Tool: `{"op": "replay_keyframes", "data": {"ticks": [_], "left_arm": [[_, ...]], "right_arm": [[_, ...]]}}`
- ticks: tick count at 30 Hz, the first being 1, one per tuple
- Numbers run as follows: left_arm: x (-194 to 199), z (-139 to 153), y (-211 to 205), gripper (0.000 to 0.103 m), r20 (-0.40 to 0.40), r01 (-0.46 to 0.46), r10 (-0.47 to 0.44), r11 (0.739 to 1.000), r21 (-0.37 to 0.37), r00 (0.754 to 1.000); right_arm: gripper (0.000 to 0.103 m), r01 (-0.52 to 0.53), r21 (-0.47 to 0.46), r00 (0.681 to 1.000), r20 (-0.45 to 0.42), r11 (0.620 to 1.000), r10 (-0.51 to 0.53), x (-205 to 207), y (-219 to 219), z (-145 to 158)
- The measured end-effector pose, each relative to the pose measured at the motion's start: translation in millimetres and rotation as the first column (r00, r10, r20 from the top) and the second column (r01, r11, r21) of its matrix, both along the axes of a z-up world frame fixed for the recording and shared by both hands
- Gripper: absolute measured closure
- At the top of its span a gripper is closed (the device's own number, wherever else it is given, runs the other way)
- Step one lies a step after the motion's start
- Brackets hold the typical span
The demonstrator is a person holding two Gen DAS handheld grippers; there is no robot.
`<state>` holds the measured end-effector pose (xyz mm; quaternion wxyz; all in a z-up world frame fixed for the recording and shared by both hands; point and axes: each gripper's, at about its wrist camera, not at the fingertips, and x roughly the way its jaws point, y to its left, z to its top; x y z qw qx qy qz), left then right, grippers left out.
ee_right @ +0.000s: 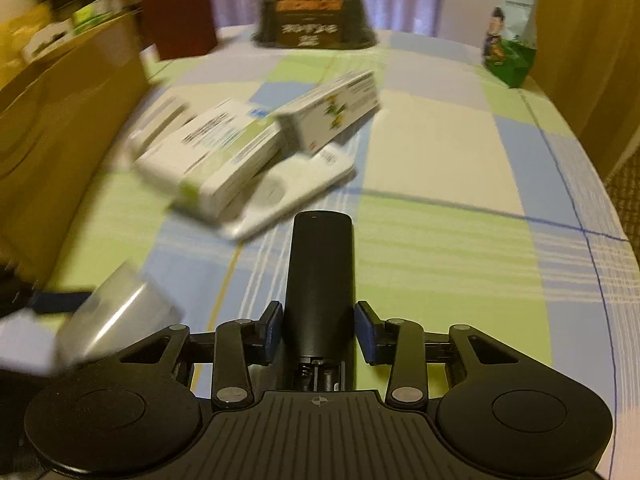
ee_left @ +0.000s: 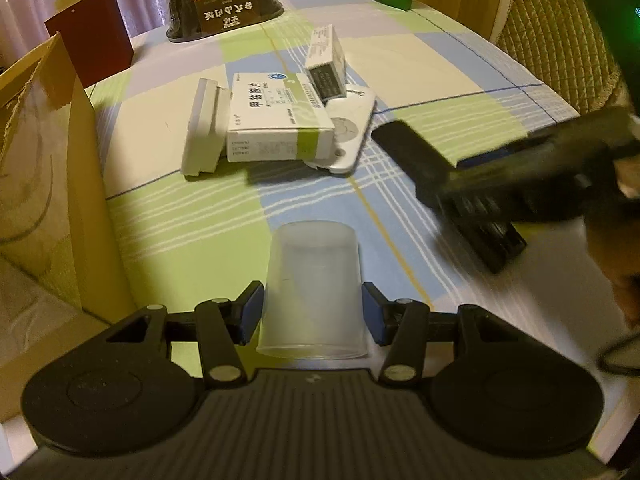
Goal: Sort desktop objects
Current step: 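Grasp the clear plastic cup with the left tool while the right tool grasps the black remote, then carry the clear cup and black remote over the cardboard box with both tools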
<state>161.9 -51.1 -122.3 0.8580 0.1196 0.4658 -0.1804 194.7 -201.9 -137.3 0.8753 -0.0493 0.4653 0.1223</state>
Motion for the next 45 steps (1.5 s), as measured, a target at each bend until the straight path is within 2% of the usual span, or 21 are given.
{"op": "replay_keyframes", "data": {"ticks": [8, 15, 28, 38, 45], "left_arm": [[-11.0, -2.2, -5.0, 0.056, 0.007, 0.003, -0.003, 1.000, -0.004, 1.000], [-8.4, -5.2, -3.0, 0.056, 0.010, 0.005, -0.005, 1.000, -0.004, 1.000], [-11.6, -5.8, -2.1, 0.056, 0.013, 0.018, -0.018, 1.000, 0.001, 1.000], [-20.4, 7.5, 0.9, 0.056, 0.040, 0.022, -0.022, 1.000, -0.008, 0.999], [-27.2, 24.2, 3.8, 0.056, 0.059, 0.018, -0.017, 1.000, -0.014, 0.998]], "right_arm": [[0.065, -0.026, -0.026, 0.999, 0.020, 0.999, 0.026, -38.9, -2.4, -2.4], [0.064, -0.038, -0.044, 0.998, 0.048, 0.998, 0.040, -46.1, -0.4, -2.8], [0.066, -0.013, -0.021, 0.999, 0.036, 1.000, 0.014, -47.9, -4.4, -1.5], [0.066, -0.003, -0.003, 0.999, 0.052, 1.000, 0.003, -63.6, -6.8, 11.8], [0.066, -0.006, 0.010, 0.997, 0.081, 1.000, 0.005, -70.7, -5.3, 33.0]]}}
